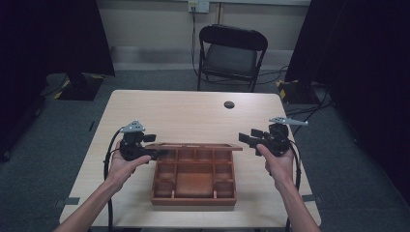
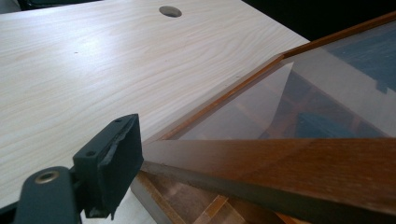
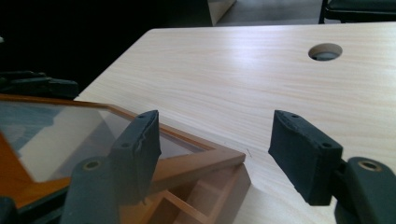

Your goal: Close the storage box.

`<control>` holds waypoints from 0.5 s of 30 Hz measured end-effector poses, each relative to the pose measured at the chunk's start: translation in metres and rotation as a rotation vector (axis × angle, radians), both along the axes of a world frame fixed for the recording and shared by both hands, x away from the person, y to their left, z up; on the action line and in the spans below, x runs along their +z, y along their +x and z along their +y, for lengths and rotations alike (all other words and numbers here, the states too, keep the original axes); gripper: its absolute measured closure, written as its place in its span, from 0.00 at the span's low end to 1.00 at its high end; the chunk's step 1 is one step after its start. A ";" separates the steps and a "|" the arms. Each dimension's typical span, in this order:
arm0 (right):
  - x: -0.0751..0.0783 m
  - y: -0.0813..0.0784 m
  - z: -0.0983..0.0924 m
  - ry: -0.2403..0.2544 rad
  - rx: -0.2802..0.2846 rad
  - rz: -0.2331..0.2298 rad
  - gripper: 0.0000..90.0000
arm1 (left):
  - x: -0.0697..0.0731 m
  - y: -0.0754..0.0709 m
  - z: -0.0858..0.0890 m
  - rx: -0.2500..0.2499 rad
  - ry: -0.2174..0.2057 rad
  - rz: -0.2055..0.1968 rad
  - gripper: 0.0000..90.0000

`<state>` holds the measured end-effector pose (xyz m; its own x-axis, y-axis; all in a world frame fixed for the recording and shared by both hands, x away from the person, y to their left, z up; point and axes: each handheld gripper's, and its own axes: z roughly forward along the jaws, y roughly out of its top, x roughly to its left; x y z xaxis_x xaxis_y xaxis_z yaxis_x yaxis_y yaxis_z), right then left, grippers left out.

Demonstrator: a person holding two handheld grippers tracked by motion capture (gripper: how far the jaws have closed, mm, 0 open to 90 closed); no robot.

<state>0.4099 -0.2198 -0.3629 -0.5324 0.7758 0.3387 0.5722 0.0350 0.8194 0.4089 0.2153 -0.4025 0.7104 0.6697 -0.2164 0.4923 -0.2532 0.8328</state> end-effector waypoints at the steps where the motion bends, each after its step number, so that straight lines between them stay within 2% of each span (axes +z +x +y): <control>1: 0.000 0.000 0.000 0.000 0.000 0.000 0.37 | 0.000 0.000 0.000 0.000 0.000 0.000 0.17; 5: 0.012 -0.002 0.004 0.020 0.043 -0.002 0.37 | 0.001 -0.003 0.000 -0.003 0.001 -0.009 0.17; 6: 0.019 -0.003 0.010 0.020 0.063 -0.013 0.38 | 0.001 -0.005 0.000 0.000 -0.005 -0.013 0.17; 7: 0.019 -0.003 0.010 0.020 0.063 -0.013 0.38 | 0.001 -0.005 0.000 0.000 -0.005 -0.013 0.17; 11: 0.034 -0.005 0.026 0.018 0.136 -0.024 0.39 | -0.001 -0.007 0.000 -0.007 -0.006 -0.007 0.17; 12: 0.039 -0.006 0.036 0.016 0.171 -0.035 0.39 | -0.002 -0.009 0.001 -0.006 -0.008 -0.002 0.17; 15: 0.042 -0.007 0.047 0.008 0.204 -0.040 0.41 | -0.003 -0.012 0.002 -0.009 -0.019 0.001 0.17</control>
